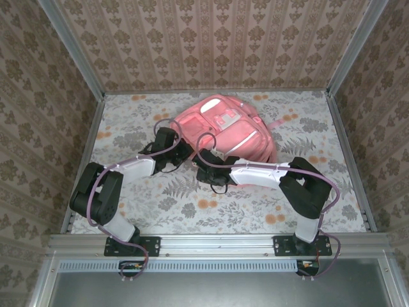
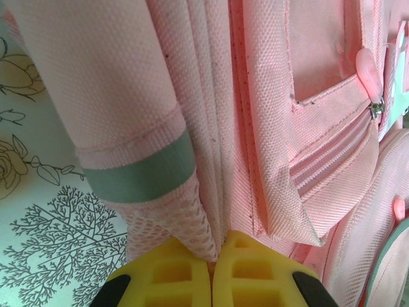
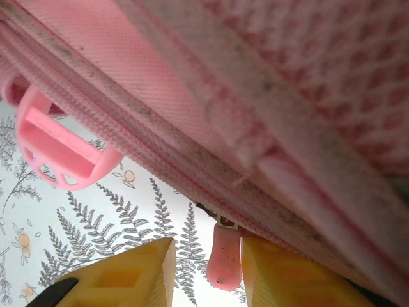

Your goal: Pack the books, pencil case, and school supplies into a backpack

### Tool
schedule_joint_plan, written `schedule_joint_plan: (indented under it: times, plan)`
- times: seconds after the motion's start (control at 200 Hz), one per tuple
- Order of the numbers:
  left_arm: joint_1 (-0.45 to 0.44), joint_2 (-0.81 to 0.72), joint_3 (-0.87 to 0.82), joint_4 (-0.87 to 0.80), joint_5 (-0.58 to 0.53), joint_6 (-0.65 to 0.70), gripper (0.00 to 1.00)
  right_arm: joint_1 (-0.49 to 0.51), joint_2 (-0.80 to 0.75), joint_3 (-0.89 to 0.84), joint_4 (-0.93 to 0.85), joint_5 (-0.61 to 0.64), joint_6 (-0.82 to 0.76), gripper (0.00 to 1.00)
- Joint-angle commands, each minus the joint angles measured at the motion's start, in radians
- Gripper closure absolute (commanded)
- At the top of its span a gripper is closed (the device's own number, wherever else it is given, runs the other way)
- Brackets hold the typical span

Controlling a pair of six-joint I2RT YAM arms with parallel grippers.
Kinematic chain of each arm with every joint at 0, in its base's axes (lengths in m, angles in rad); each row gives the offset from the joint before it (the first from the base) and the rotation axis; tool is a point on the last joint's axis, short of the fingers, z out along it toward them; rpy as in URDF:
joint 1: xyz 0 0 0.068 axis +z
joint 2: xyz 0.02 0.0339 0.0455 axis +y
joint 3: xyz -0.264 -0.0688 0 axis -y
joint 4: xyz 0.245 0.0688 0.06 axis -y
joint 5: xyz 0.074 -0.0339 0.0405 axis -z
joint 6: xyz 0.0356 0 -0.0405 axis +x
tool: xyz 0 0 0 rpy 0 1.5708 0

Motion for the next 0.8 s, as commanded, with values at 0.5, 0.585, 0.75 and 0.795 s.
schedule_joint_plan:
  times: [0.5,0.585,0.75,0.795]
  plan:
    - [0.005,-0.062,0.005,0.015,0.004,-0.007,1.00,-0.051,0.009,-0.114,0.048,0.007,0.035,0.67]
    - [0.008,-0.062,0.005,0.012,0.000,-0.009,1.00,-0.035,-0.010,-0.120,0.030,0.015,0.030,0.66]
    - [0.021,-0.053,0.007,0.026,0.006,-0.059,1.00,-0.005,-0.058,-0.128,-0.001,0.057,0.035,0.61]
    - [0.022,-0.053,0.013,0.022,0.005,-0.069,1.00,0.002,-0.071,-0.129,-0.006,0.072,0.038,0.60]
